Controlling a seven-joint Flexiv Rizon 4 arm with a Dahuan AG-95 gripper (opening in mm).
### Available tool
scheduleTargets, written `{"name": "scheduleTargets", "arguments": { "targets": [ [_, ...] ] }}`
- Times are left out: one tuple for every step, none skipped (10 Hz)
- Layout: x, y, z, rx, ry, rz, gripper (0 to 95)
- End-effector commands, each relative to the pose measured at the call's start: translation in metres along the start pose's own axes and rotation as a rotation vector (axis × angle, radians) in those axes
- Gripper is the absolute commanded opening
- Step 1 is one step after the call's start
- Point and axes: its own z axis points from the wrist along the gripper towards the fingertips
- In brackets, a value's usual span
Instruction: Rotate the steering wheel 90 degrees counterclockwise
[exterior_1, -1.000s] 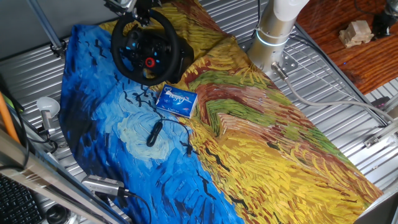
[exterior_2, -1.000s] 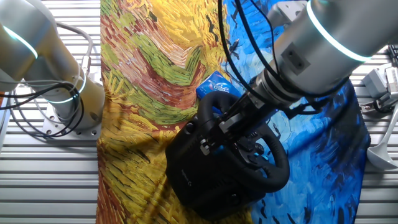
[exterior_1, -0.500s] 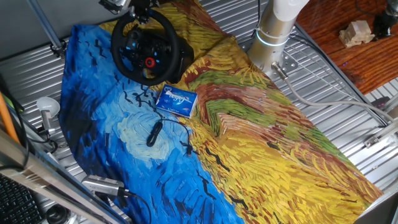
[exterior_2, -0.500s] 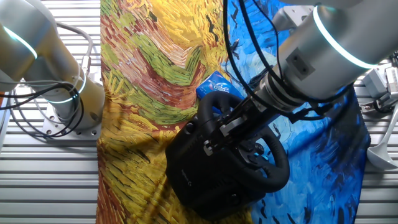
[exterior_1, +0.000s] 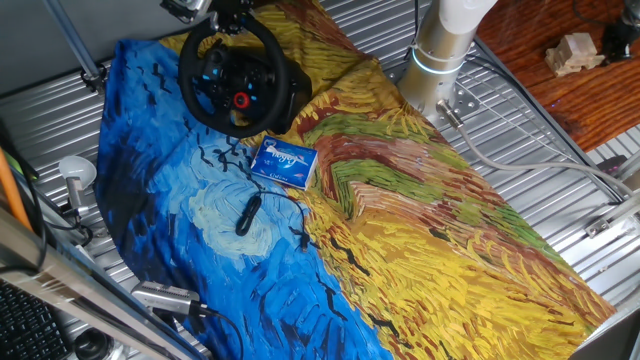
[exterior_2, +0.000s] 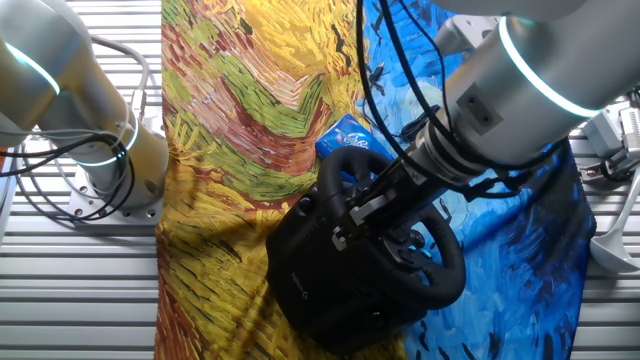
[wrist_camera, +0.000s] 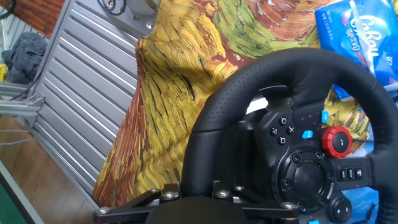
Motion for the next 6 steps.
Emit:
{"name": "scheduleTargets", "arguments": {
  "targets": [
    [0.0003, -0.0010, 0.0011, -0.002, 0.002, 0.004, 0.0],
    [0.0003, -0.0010, 0.0011, -0.005, 0.003, 0.003, 0.0],
    [0.0003, -0.0010, 0.0011, -0.005, 0.002, -0.006, 0.0],
    [0.0003, -0.0010, 0.0011, -0.004, 0.002, -0.026, 0.0],
    [0.0003, -0.0010, 0.0011, -0.002, 0.003, -0.039, 0.0],
    [0.0006, -0.0008, 0.0010, 0.003, 0.009, -0.053, 0.0]
  ]
}}
